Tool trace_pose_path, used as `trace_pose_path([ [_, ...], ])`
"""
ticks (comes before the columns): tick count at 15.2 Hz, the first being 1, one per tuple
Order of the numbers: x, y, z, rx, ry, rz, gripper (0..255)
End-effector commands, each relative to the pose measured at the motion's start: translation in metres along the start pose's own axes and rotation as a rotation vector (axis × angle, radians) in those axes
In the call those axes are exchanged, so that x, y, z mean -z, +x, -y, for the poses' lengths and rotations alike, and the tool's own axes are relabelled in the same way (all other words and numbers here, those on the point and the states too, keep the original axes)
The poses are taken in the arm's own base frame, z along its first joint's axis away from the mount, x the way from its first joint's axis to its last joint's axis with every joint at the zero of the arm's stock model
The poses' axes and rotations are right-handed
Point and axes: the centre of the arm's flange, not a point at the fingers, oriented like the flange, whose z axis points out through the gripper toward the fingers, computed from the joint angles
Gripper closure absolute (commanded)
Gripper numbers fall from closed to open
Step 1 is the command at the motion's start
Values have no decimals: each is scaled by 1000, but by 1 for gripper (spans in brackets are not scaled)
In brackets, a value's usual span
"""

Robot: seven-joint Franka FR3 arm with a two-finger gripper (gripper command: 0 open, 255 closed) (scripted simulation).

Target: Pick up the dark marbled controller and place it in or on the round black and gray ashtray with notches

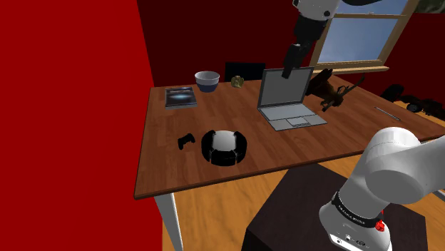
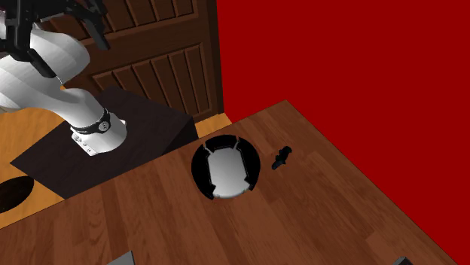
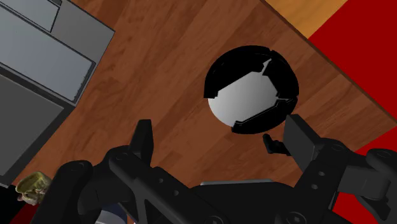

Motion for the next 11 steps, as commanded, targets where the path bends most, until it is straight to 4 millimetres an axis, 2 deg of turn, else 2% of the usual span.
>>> trace_pose_path([
  [1,0,0,0,0,0,0,0],
  [11,-100,78,18,212,35,-34,0],
])
